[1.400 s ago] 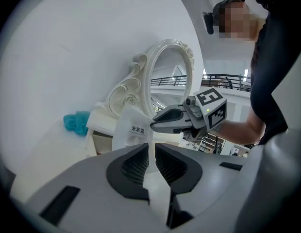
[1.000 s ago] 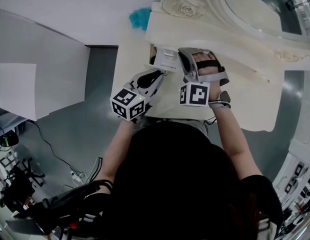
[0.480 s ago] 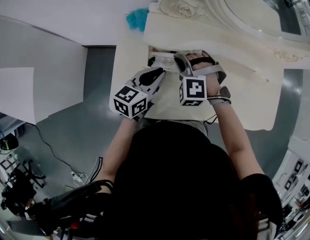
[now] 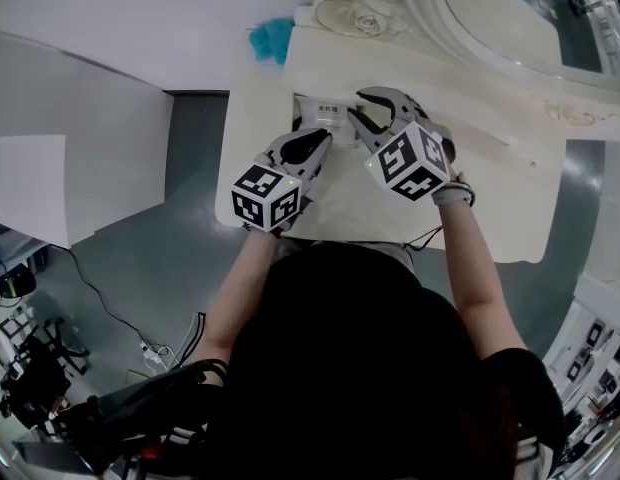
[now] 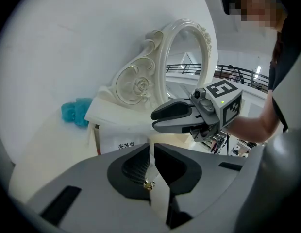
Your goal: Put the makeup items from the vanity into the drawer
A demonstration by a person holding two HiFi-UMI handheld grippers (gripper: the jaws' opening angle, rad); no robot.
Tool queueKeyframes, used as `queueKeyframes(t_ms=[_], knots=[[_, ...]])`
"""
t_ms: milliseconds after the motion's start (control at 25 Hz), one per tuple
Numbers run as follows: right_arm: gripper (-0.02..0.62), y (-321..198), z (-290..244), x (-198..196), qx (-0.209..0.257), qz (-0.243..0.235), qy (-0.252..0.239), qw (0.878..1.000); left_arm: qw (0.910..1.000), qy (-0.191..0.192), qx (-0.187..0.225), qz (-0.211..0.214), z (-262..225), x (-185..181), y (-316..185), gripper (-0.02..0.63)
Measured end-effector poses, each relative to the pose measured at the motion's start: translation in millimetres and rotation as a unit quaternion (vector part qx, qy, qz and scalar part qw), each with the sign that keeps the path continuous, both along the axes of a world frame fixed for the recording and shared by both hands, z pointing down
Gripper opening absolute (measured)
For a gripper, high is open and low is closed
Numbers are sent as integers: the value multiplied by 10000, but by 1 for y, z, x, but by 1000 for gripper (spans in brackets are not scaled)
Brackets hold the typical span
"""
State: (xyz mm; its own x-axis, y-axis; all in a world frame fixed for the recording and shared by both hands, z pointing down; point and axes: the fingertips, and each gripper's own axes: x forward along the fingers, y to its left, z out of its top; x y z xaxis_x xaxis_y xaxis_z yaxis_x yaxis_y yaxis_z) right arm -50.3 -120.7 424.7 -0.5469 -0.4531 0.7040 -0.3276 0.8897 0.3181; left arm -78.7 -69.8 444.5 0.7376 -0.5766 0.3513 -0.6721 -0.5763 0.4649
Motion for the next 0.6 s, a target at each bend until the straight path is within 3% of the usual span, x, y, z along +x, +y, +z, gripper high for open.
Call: queueKeyframes(t_ms=[120,200,400,600], knots=[[101,5,-10,-2,112,-146,-141,9997,10000,17,3,-26,-1,-1,-1,41],[63,16,-4,-9,-8,-389,-6,9992,9999,90,55,-111,-4,-5,0,41],[32,26,38,-21,-437,-509,861,9940,9988,247,283,-302,-13,-13,5,41],[31,16,69,-13,-566,-13,1792,9822,9978,329,385,-438,-19,-25,12,41]])
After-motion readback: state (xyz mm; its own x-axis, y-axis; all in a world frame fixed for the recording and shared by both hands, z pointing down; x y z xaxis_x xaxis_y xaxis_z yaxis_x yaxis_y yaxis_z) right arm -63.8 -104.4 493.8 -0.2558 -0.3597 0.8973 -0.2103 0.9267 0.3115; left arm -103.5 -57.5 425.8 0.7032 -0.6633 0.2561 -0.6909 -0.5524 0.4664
